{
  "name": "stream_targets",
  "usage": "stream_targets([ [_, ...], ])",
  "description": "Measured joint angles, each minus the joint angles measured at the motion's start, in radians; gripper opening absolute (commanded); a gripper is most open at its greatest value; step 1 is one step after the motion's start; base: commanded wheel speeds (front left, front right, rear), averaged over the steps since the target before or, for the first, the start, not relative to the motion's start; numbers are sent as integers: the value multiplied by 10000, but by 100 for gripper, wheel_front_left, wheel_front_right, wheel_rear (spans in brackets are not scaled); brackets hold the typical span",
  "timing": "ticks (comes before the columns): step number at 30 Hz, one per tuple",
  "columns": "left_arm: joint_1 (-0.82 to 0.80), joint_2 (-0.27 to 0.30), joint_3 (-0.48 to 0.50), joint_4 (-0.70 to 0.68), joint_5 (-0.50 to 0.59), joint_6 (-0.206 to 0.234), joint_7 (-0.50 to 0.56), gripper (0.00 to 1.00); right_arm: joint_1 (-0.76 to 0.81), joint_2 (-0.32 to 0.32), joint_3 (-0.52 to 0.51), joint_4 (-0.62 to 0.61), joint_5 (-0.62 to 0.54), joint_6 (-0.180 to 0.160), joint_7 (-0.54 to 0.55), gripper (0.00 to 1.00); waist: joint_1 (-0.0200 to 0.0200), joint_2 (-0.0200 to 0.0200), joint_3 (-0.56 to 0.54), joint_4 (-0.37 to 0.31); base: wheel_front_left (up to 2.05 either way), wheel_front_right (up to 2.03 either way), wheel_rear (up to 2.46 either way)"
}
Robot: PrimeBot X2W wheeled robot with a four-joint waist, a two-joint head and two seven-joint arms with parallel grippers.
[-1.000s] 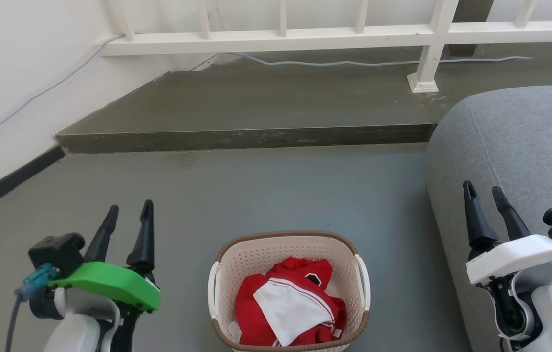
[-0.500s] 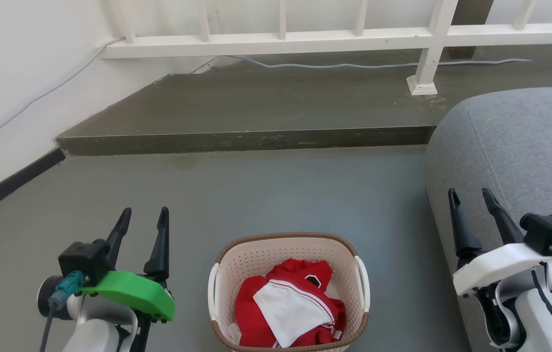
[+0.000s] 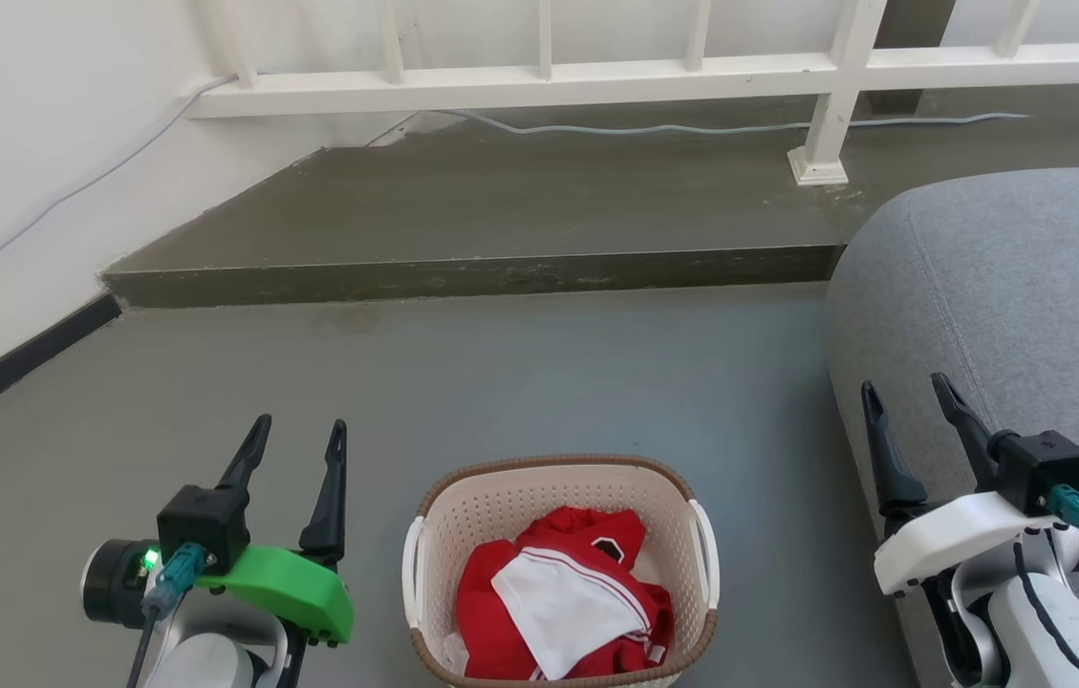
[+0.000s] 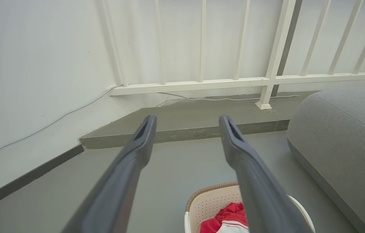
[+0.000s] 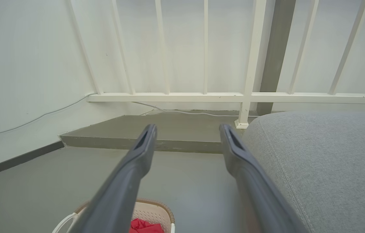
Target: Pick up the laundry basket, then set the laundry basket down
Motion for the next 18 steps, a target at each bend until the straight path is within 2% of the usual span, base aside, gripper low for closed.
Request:
stream_targets([
  [18, 0, -10, 33, 153, 40, 88, -67, 100, -3, 10, -192, 104, -100, -25, -12, 100, 0, 0, 152, -116, 0, 0, 0],
])
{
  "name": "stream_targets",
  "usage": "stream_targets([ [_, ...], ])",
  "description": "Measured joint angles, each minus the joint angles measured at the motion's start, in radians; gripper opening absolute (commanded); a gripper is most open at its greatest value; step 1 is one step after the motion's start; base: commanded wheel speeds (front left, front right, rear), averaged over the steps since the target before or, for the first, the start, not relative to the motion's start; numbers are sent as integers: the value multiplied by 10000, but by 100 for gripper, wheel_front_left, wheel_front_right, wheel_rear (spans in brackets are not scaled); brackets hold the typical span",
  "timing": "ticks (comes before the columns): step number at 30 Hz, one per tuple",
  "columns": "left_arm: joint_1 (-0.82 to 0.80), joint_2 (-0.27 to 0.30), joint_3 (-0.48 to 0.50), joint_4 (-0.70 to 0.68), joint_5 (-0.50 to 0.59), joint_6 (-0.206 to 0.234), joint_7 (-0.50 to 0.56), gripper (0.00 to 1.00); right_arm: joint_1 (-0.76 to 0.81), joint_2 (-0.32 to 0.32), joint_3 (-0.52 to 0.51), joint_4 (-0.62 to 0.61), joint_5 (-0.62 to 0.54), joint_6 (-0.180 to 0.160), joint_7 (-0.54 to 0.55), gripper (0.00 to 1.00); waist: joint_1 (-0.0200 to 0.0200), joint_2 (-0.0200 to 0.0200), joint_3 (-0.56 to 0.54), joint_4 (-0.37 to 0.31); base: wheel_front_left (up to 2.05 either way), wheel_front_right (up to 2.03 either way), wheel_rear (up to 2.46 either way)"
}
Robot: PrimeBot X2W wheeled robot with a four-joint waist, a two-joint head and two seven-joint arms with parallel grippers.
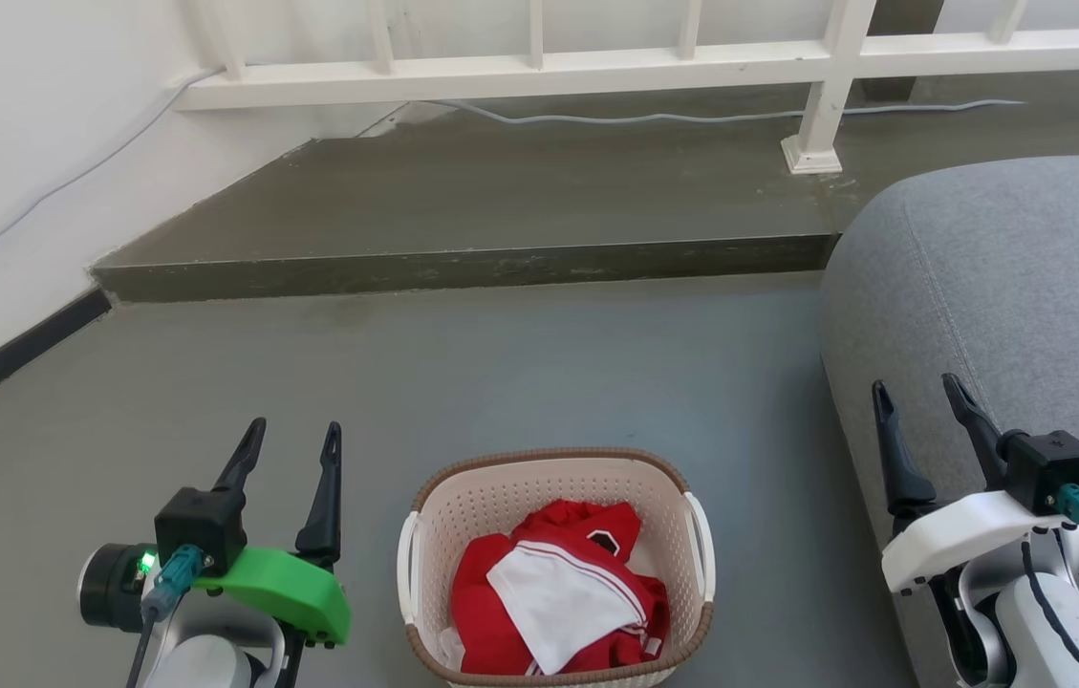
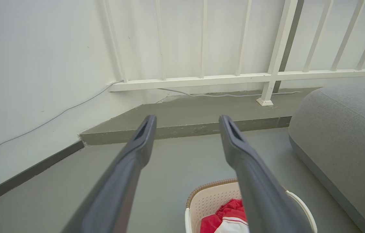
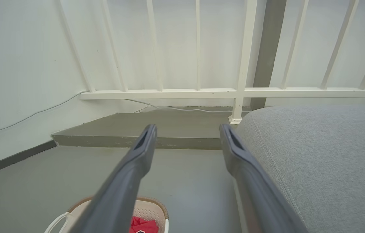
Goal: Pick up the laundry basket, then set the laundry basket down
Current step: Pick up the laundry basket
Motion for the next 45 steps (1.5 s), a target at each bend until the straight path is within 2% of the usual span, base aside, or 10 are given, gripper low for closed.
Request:
stream_targets([
  [30, -18, -25, 48, 224, 12, 84, -4, 100, -6, 128, -107, 140, -102, 167, 0, 100, 0, 0, 122, -46, 0, 0, 0],
  [45, -421, -174, 8, 167, 226, 119, 0, 100, -85, 328, -109, 136, -102, 180, 0, 100, 0, 0, 1176, -43, 0, 0, 0],
])
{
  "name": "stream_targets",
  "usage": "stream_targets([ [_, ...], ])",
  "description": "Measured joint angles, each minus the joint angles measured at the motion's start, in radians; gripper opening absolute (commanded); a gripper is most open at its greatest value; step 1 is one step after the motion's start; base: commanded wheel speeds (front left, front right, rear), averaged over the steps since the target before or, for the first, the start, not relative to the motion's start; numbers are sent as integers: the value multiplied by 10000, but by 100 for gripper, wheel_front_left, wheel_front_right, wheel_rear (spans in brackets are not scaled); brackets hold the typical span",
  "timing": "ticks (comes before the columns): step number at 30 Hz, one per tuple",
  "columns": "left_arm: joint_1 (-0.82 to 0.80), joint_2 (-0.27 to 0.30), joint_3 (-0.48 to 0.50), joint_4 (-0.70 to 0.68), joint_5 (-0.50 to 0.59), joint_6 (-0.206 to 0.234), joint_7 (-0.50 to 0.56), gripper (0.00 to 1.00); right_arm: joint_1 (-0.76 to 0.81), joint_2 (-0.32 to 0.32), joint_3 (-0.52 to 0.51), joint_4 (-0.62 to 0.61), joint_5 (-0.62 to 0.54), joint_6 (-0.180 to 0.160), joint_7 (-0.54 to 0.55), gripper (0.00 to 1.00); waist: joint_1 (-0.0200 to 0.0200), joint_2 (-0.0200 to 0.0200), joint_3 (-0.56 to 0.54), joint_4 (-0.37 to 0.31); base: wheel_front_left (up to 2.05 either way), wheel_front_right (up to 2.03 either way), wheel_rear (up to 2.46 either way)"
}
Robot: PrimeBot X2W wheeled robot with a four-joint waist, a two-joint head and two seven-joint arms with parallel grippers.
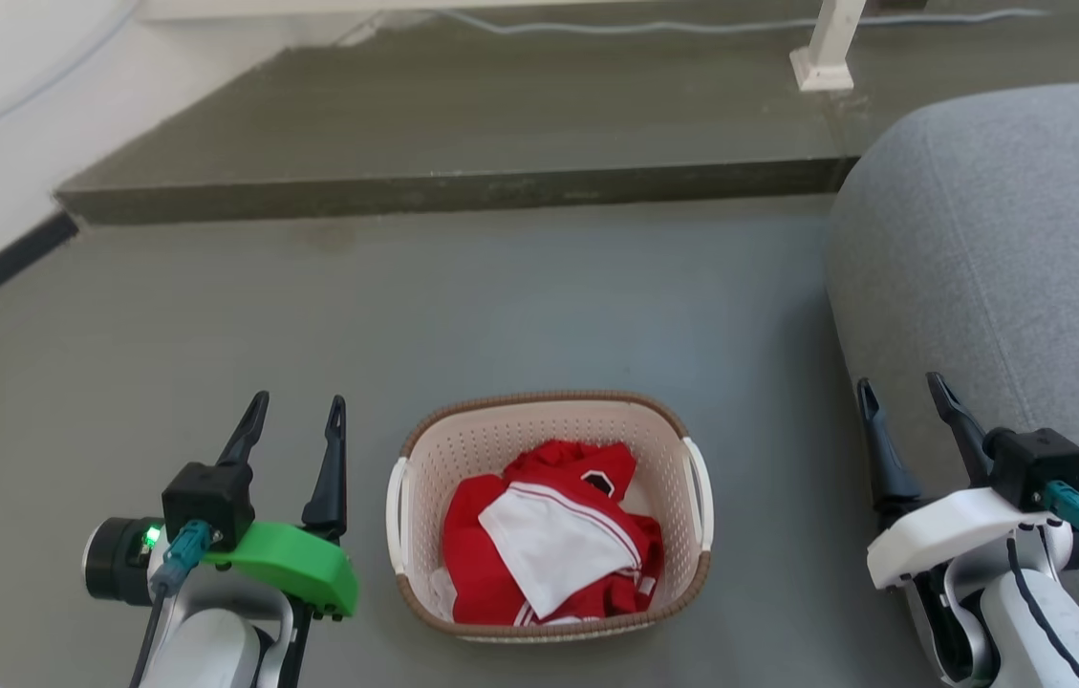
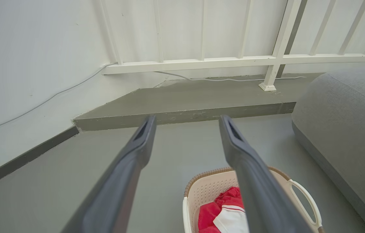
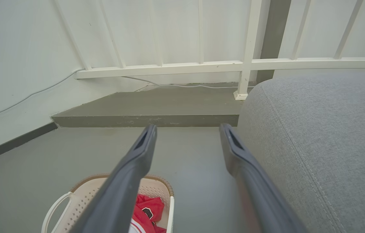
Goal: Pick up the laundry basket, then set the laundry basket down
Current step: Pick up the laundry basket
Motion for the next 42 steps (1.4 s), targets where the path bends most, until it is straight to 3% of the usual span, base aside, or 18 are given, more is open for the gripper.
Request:
stream_targets([
  [17, -1007, -184, -84, 349, -144, -107, 443, 100, -834, 207, 23, 247, 0, 117, -2, 100, 1, 0, 2057, 34, 0, 0, 0],
  [42, -4413, -454, -268, 2048, -391, -1076, 1244, 100, -3903, 341, 123, 859, -313, 502, -15, 100, 2, 0, 5784, 91, 0, 0, 0],
])
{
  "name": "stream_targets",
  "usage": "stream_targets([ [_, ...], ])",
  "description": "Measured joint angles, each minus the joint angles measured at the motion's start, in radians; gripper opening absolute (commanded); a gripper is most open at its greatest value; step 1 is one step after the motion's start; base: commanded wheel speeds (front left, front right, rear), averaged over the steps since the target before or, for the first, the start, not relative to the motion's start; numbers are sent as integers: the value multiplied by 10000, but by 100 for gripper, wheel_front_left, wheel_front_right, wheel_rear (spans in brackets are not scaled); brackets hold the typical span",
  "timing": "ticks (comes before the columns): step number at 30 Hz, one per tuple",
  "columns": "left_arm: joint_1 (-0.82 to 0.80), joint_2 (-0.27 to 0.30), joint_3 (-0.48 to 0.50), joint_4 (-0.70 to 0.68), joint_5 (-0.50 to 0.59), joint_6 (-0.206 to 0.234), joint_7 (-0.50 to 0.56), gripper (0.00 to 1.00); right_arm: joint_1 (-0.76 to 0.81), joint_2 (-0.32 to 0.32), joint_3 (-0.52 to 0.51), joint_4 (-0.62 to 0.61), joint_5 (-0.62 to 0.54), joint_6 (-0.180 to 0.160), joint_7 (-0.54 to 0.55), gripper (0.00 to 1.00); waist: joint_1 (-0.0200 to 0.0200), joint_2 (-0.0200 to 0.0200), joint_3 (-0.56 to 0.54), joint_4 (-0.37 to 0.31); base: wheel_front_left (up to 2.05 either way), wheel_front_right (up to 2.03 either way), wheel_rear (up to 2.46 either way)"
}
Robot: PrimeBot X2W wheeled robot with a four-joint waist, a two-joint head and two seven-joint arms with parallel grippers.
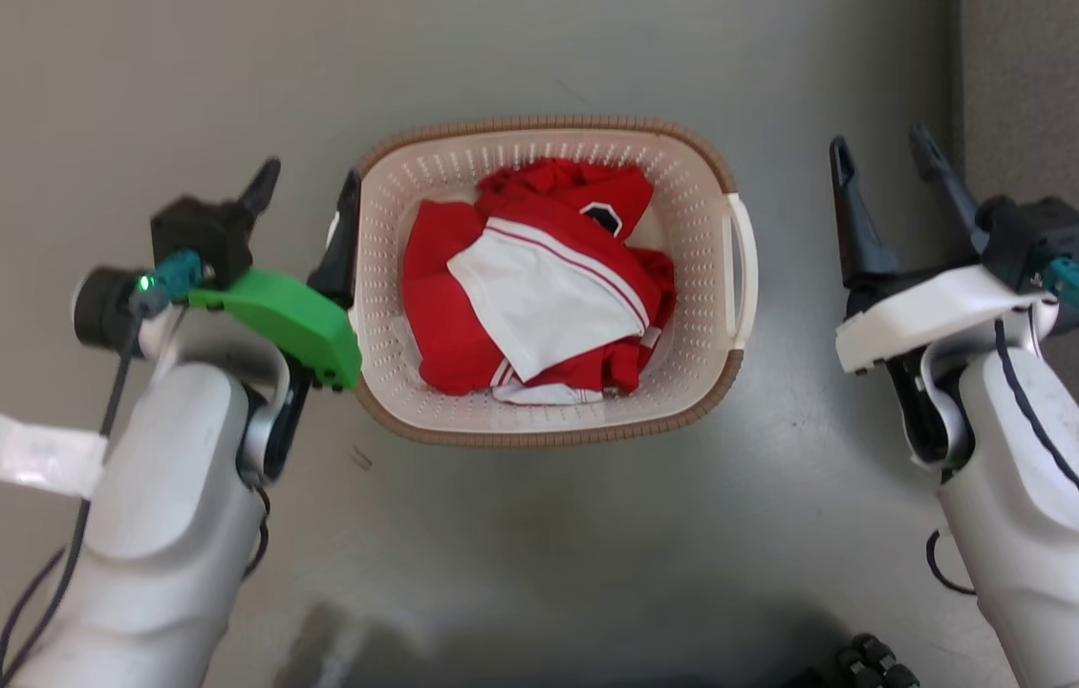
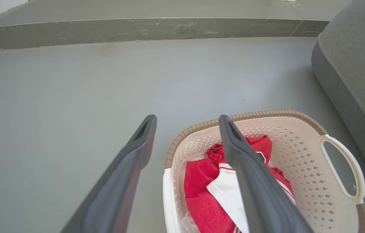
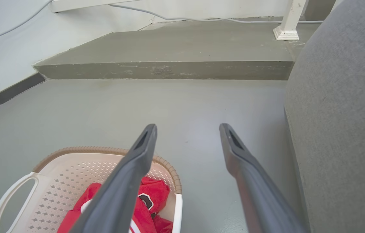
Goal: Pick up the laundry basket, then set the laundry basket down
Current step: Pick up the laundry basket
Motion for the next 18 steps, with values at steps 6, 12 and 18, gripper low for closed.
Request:
stream_targets([
  [6, -950, -19, -15, 892, -10, -424, 48, 100, -639, 4, 125, 589, -121, 132, -2, 100, 0, 0, 798, 63, 0, 0, 0],
  [12, -1347, 0, -8, 1755, -113, -652, 205, 100, -978, 161, 464, 1413, -245, 286, -2, 100, 0, 0, 1413, 95, 0, 0, 0],
  [18, -1723, -8, -61, 2468, -265, -830, 255, 100, -1187, 343, 614, 1977, -247, 384, -2, 100, -1, 0, 1908, 62, 0, 0, 0],
])
